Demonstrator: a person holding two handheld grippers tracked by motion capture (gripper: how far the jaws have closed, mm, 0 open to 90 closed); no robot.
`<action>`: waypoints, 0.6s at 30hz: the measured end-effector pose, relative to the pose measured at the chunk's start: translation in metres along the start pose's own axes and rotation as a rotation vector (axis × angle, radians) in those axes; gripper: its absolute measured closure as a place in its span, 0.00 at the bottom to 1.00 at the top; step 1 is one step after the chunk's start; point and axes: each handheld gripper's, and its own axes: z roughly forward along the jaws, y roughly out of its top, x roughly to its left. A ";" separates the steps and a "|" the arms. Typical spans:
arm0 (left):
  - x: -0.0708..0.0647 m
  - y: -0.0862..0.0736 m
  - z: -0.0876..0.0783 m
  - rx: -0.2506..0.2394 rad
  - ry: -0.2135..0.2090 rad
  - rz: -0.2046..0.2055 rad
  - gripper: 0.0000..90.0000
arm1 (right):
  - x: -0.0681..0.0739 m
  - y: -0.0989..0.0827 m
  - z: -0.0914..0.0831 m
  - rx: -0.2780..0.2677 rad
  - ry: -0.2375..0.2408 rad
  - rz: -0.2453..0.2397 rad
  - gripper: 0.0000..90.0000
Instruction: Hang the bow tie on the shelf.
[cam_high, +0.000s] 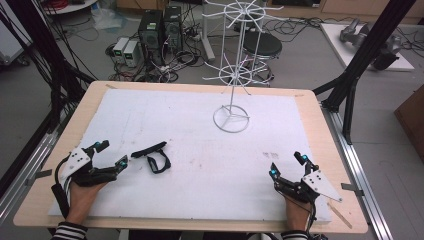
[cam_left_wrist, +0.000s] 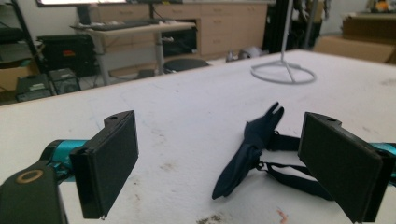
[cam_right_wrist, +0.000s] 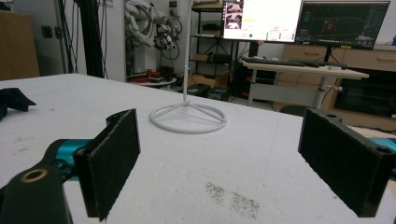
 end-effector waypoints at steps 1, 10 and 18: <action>0.000 0.002 0.001 0.010 -0.007 0.005 0.14 | 0.000 0.000 0.000 -0.003 0.000 -0.006 0.13; -0.002 0.014 0.015 0.155 -0.060 0.107 0.16 | 0.000 0.000 0.000 -0.003 -0.001 -0.012 0.13; -0.004 0.016 0.034 0.335 -0.106 0.137 0.22 | 0.000 0.000 0.000 -0.004 -0.002 -0.016 0.13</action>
